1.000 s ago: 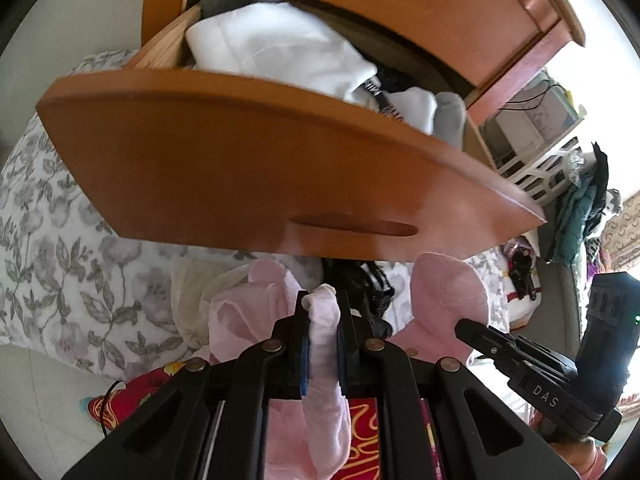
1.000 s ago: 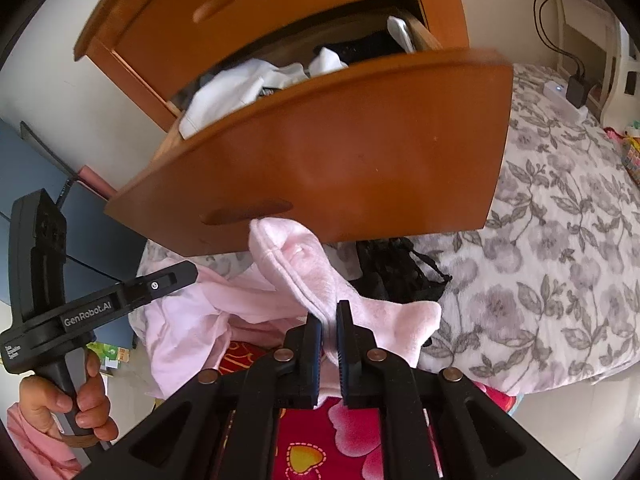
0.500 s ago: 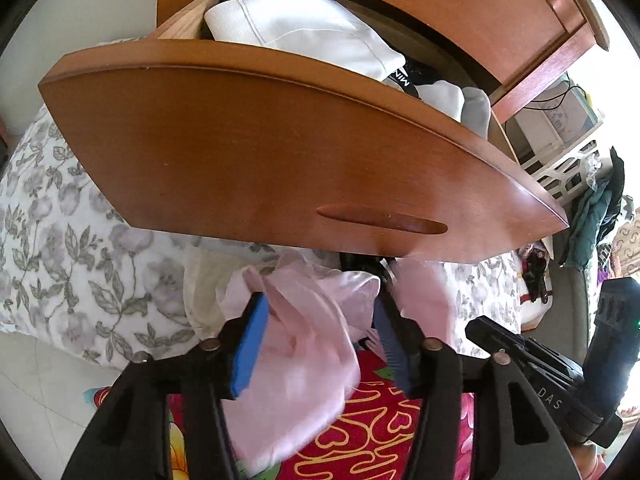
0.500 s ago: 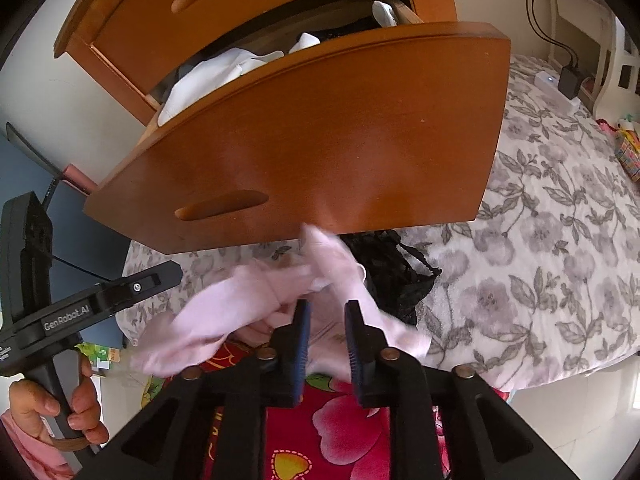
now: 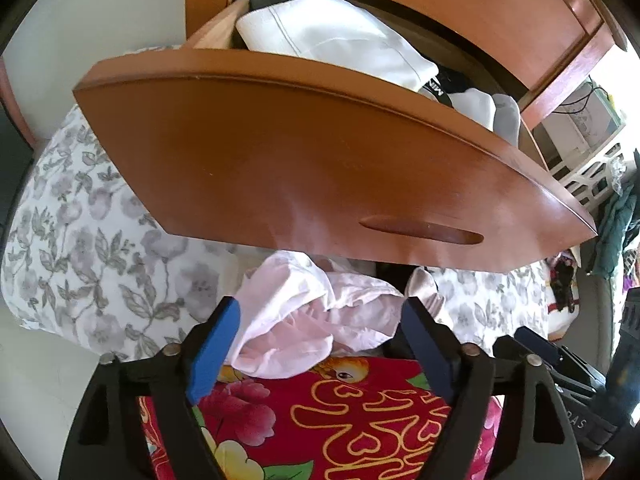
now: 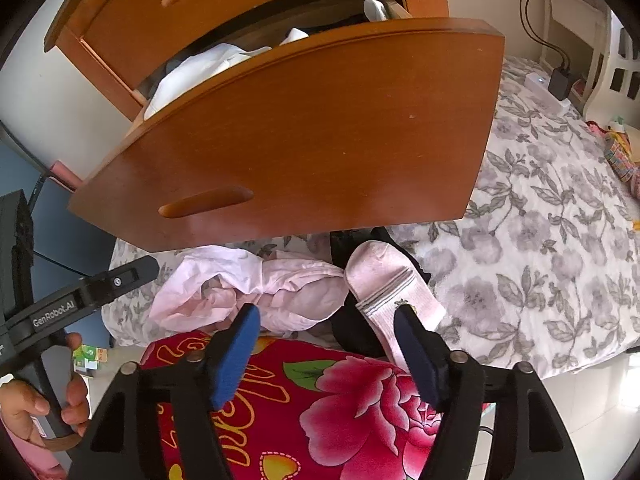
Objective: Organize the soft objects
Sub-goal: 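Open both grippers to drop the pink cloth and sock on the bed, then raise both grippers back into the open drawer, then grasp the white shirt with the left gripper while the right grasps a white sock, then lift both held white items out of the drawer and lower them toward the bed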
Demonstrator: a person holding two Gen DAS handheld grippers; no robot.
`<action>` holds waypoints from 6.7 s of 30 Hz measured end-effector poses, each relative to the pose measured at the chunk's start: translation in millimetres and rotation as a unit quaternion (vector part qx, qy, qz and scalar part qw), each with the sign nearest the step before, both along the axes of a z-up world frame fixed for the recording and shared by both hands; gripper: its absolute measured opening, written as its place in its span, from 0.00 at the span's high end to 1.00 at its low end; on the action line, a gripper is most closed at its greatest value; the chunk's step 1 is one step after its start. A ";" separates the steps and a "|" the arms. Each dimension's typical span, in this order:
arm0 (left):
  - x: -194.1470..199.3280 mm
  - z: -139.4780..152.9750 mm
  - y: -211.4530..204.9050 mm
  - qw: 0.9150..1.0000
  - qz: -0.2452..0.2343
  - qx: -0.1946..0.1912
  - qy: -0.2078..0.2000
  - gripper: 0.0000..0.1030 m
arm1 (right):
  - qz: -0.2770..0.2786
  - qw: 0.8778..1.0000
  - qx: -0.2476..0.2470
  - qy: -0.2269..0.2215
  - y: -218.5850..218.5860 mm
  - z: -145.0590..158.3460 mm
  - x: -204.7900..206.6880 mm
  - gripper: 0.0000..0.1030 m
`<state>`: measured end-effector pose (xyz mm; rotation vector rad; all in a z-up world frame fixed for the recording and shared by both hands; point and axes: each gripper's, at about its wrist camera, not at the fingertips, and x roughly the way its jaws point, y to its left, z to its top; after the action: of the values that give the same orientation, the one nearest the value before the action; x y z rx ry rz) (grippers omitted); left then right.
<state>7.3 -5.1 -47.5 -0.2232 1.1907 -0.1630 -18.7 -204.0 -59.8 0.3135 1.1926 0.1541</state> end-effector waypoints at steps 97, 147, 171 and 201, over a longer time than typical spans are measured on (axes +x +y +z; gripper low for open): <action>199.0 6.9 -46.5 0.990 -0.039 0.006 0.137 0.10 | 0.082 0.995 -0.011 0.060 6.1 26.7 212.4 0.62; 119.9 73.2 -4.2 0.992 0.045 -0.114 -0.024 0.75 | -0.020 0.995 0.073 -0.062 -36.6 78.4 124.4 0.91; 87.3 91.8 17.7 0.980 0.050 -0.160 -0.110 0.80 | -0.060 0.984 0.056 -0.157 -31.5 115.1 79.6 0.91; 15.9 247.3 33.6 0.928 -0.029 -0.197 -0.314 0.81 | -0.043 0.951 0.051 -0.301 -28.6 233.2 36.1 0.91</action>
<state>23.3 28.5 199.8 -0.4496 0.5145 -0.4901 17.4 -232.5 173.4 0.3743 0.5658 0.2176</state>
